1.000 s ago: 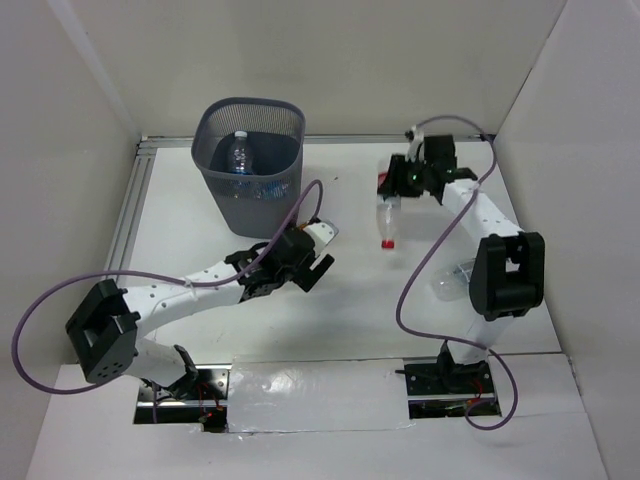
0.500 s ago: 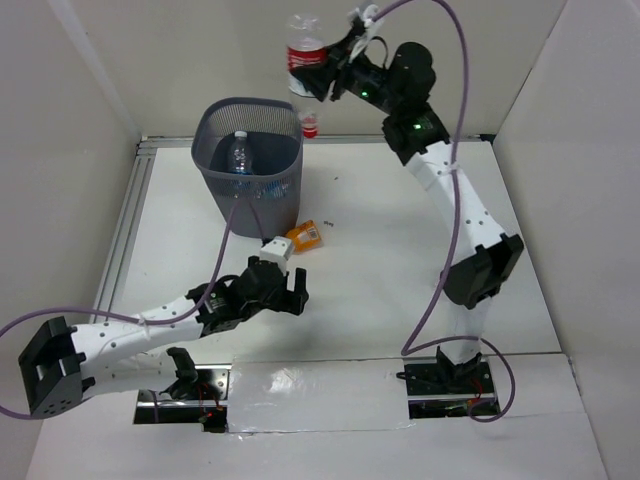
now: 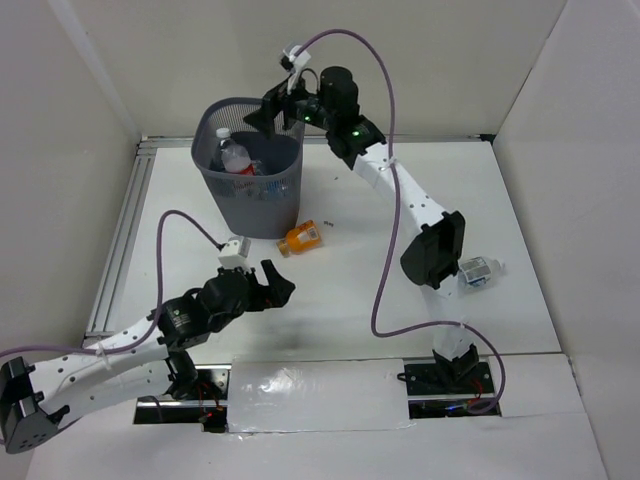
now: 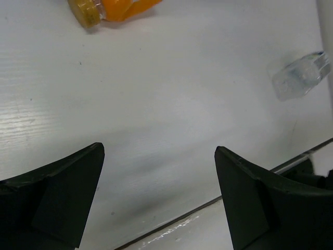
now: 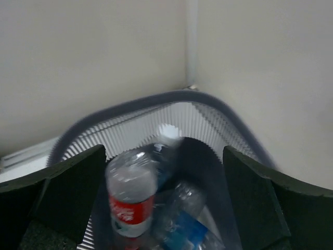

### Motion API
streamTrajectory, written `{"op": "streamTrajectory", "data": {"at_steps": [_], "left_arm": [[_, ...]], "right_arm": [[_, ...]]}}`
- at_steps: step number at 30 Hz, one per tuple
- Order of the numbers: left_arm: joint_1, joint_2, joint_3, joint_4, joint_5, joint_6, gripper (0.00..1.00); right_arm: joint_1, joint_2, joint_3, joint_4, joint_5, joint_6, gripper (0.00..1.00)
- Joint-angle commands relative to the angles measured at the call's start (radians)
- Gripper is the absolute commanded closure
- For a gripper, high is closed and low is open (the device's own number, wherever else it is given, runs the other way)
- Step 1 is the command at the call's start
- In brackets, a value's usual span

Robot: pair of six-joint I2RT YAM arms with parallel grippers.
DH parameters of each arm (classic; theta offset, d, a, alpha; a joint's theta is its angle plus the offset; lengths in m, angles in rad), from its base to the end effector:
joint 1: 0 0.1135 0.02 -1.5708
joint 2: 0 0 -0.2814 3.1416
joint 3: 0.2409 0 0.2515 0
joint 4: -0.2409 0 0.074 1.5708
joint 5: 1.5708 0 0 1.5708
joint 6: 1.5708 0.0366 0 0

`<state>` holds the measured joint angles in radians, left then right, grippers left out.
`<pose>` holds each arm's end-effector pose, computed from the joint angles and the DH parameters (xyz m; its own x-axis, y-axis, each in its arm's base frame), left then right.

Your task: Put the plastic bottles in the bin

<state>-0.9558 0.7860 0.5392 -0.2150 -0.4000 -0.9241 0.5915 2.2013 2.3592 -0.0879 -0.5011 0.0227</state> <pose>0.1092 -0.1299 0.2631 -0.5948 -0.4321 -0.6779 0.1270 0.7822 -0.6099 0.4248 0.3065 0.4459 0.0379 0.0495 -0.9981 -0.8879 0.4598 -0.0109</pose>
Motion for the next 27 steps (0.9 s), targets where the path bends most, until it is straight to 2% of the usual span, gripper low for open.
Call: {"op": "streamTrajectory", "data": {"at_steps": [1, 4, 5, 7, 8, 9, 10, 12, 14, 18, 19, 21, 22, 27], "left_arm": [[0.04, -0.062, -0.027, 0.019, -0.004, -0.111, 0.0], [0.067, -0.096, -0.038, 0.019, 0.016, -0.111, 0.0], [0.068, -0.096, -0.038, 0.019, 0.032, -0.111, 0.0], [0.089, -0.077, -0.038, 0.019, 0.058, -0.082, 0.0], [0.089, -0.068, -0.027, 0.019, 0.07, -0.072, 0.0], [0.089, -0.059, -0.027, 0.019, 0.079, -0.062, 0.0], [0.089, -0.039, -0.018, 0.019, 0.098, -0.038, 0.0], [0.098, -0.021, -0.008, 0.043, 0.119, -0.012, 0.0], [0.098, -0.001, 0.001, 0.055, 0.15, 0.025, 0.0], [0.107, 0.062, 0.022, 0.066, 0.193, 0.073, 0.0], [0.107, 0.062, 0.031, 0.066, 0.208, 0.085, 0.0], [0.107, 0.088, 0.031, 0.092, 0.23, 0.096, 0.0], [0.107, 0.088, 0.021, 0.103, 0.239, 0.096, 0.01], [0.117, 0.088, -0.005, 0.138, 0.268, 0.096, 0.01]], "right_arm": [[-0.084, -0.142, 0.086, -0.047, 0.044, -0.128, 0.0], [-0.214, -0.282, -0.05, -0.206, -0.009, -0.266, 0.0], [-0.252, -0.32, -0.099, -0.26, -0.083, -0.324, 0.0], [-0.369, -0.438, -0.21, -0.398, -0.164, -0.565, 0.02], [-0.404, -0.472, -0.315, -0.611, -0.21, -0.695, 0.03], [-0.432, -0.507, -0.374, -0.715, -0.199, -0.828, 0.05], [-0.478, -0.581, -0.517, -0.805, -0.173, -1.062, 0.08], [-0.524, -0.655, -0.671, -0.967, -0.047, -1.235, 0.1], [-0.614, -0.757, -0.862, -1.015, 0.018, -1.404, 0.1], [-0.795, -0.874, -1.049, -1.162, 0.122, -1.68, 0.01], [-0.826, -0.89, -1.077, -1.185, 0.14, -1.793, 0.0], [-0.91, -0.925, -1.159, -1.222, 0.191, -1.898, 0.0], [-0.979, -0.949, -1.213, -1.222, 0.215, -2.022, 0.0], [-1.047, -0.965, -1.305, -1.208, 0.216, -2.19, 0.0]]}}
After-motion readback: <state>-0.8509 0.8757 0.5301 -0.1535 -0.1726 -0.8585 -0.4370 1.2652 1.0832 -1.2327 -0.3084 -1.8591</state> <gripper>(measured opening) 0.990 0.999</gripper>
